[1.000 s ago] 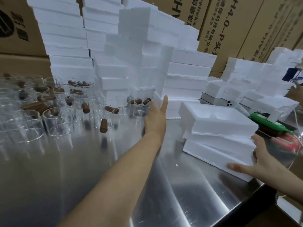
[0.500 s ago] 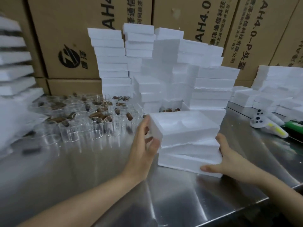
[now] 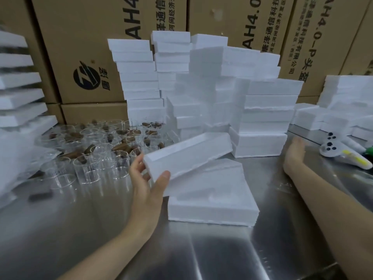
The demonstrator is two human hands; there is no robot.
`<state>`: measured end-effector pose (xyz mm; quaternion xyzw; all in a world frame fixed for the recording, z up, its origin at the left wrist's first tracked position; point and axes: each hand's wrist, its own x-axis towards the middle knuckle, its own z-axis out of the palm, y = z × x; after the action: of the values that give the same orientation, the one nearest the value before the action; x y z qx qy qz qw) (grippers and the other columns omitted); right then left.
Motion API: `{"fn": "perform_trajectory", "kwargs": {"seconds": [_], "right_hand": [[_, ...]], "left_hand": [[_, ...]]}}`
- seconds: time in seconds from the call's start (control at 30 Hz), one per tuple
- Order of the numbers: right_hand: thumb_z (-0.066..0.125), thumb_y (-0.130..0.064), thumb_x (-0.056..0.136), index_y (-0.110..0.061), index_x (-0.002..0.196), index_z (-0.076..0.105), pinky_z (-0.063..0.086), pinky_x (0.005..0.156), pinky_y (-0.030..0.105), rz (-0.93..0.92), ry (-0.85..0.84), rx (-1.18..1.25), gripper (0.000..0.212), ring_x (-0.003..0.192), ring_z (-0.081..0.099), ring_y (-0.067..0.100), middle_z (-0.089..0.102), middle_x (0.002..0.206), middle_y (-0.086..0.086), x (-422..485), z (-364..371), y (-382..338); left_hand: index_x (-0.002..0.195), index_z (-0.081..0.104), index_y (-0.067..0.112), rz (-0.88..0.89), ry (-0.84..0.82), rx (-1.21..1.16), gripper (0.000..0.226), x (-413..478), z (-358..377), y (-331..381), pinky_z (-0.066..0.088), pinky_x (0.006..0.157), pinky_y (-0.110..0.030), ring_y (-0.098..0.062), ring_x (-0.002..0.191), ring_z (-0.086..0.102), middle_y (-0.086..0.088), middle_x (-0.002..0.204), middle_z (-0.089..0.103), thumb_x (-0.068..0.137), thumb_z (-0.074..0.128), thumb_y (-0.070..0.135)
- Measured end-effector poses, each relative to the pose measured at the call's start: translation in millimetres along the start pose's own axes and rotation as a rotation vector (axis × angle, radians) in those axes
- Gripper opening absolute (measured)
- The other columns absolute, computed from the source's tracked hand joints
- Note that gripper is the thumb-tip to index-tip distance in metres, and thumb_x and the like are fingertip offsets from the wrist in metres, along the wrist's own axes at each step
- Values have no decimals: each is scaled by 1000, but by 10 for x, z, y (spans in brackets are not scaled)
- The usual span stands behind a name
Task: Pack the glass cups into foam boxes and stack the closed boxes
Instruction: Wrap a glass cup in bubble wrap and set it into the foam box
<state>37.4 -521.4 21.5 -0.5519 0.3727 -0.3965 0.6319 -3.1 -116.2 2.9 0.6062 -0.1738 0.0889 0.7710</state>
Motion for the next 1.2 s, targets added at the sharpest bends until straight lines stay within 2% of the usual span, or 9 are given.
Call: {"fn": "perform_trajectory", "kwargs": {"seconds": [0.07, 0.2, 0.33, 0.6, 0.8, 0.87, 1.03, 1.13, 1.2], "right_hand": [[32, -45, 98, -23, 107, 55, 37, 89, 32, -13, -49, -70, 33, 95, 52, 18, 55, 104, -1, 83, 74, 27], [33, -47, 99, -22, 120, 61, 39, 106, 36, -50, -157, -48, 43, 115, 53, 20, 60, 121, -2, 144, 158, 63], [32, -39, 102, -29, 80, 59, 46, 57, 14, -85, -221, 11, 36, 65, 60, 1, 66, 67, -19, 100, 166, 65], [41, -29, 83, -9, 109, 57, 39, 83, 39, -144, -417, -38, 36, 97, 51, 26, 55, 106, 13, -91, 367, 170], [41, -33, 93, -20, 111, 45, 40, 81, 33, -179, -330, -91, 22, 97, 47, 20, 51, 96, -4, -231, 469, 263], [39, -33, 95, -23, 112, 42, 38, 75, 30, -189, -337, -112, 20, 98, 46, 20, 50, 97, -5, -259, 496, 298], [44, -29, 97, -19, 128, 41, 39, 105, 44, -204, -340, -150, 32, 121, 46, 28, 45, 130, 9, -431, 497, 248], [52, -19, 93, -19, 134, 39, 37, 103, 26, -389, -209, -15, 43, 122, 44, 21, 42, 129, 7, -800, 444, 85], [52, -21, 88, -25, 119, 49, 38, 94, 18, -540, -383, 62, 31, 109, 50, 14, 51, 114, 0, -1120, 348, -128]], "left_hand": [[117, 34, 53, -52, 40, -51, 66, 51, -23, -45, 52, 84, -29, -3, 109, 57, 16, 124, 50, 58, 64, 60], [133, 32, 40, -116, 74, -88, 68, 150, -32, -110, 51, 94, -45, -11, 106, 63, 4, 131, 51, 72, 59, 52], [133, 33, 37, -110, 72, -54, 79, 138, 6, -147, 54, 82, -33, -6, 104, 62, 7, 127, 51, 63, 62, 59], [135, 32, 38, -129, 56, -57, 84, 153, -11, -162, 53, 90, -40, 0, 96, 65, 7, 126, 54, 59, 60, 62], [136, 29, 37, -128, 43, -56, 86, 163, 5, -157, 55, 70, -24, 5, 92, 64, 9, 126, 50, 59, 60, 62], [135, 28, 38, -129, 35, -71, 83, 163, 0, -152, 55, 75, -27, 1, 96, 64, 9, 127, 50, 62, 61, 60], [135, 27, 32, -64, 87, -45, 68, 161, -13, -79, 49, 97, -36, -8, 118, 53, 16, 123, 47, 76, 57, 46], [132, 28, 37, 2, 95, 48, 65, 250, -215, 82, 50, 89, -30, 4, 101, 55, 15, 120, 47, 76, 57, 51], [122, 37, 36, -56, 110, 124, 46, 367, -454, 213, 51, 76, -28, 3, 89, 58, 6, 119, 51, 82, 50, 55]]}}
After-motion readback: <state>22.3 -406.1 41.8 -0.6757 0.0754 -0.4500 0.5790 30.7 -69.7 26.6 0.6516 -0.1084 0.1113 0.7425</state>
